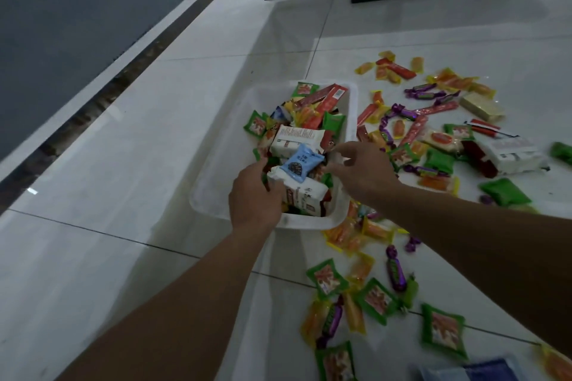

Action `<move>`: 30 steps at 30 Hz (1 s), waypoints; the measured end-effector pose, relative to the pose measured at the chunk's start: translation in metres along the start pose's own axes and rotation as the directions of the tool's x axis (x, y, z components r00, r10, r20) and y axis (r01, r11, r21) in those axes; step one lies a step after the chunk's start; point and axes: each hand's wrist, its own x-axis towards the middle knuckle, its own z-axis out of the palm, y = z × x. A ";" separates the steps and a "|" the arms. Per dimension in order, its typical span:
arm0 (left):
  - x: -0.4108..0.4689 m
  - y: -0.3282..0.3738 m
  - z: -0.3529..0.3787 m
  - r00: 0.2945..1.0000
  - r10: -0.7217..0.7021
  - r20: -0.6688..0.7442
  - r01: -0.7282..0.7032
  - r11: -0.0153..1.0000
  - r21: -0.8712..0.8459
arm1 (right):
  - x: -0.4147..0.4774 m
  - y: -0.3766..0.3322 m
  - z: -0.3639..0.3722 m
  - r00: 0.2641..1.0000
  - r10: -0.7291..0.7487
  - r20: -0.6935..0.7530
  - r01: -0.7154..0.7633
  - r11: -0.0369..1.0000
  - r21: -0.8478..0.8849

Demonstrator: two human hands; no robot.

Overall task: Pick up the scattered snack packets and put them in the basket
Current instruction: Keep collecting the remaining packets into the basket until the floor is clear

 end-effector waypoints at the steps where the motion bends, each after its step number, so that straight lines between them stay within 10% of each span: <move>1: -0.001 0.006 0.003 1.000 0.017 0.017 -0.017 1.000 0.002 | -0.003 0.006 -0.006 1.000 0.004 -0.012 -0.004 1.000 -0.006; 17: -0.067 0.116 0.093 0.922 0.256 0.290 -0.252 0.966 -0.053 | -0.058 0.111 -0.150 0.995 0.100 0.013 -0.092 0.953 -0.288; 30: -0.137 0.122 0.149 0.707 0.398 0.585 -0.511 0.859 0.032 | -0.138 0.185 -0.205 0.928 0.300 0.221 -0.154 0.849 -0.505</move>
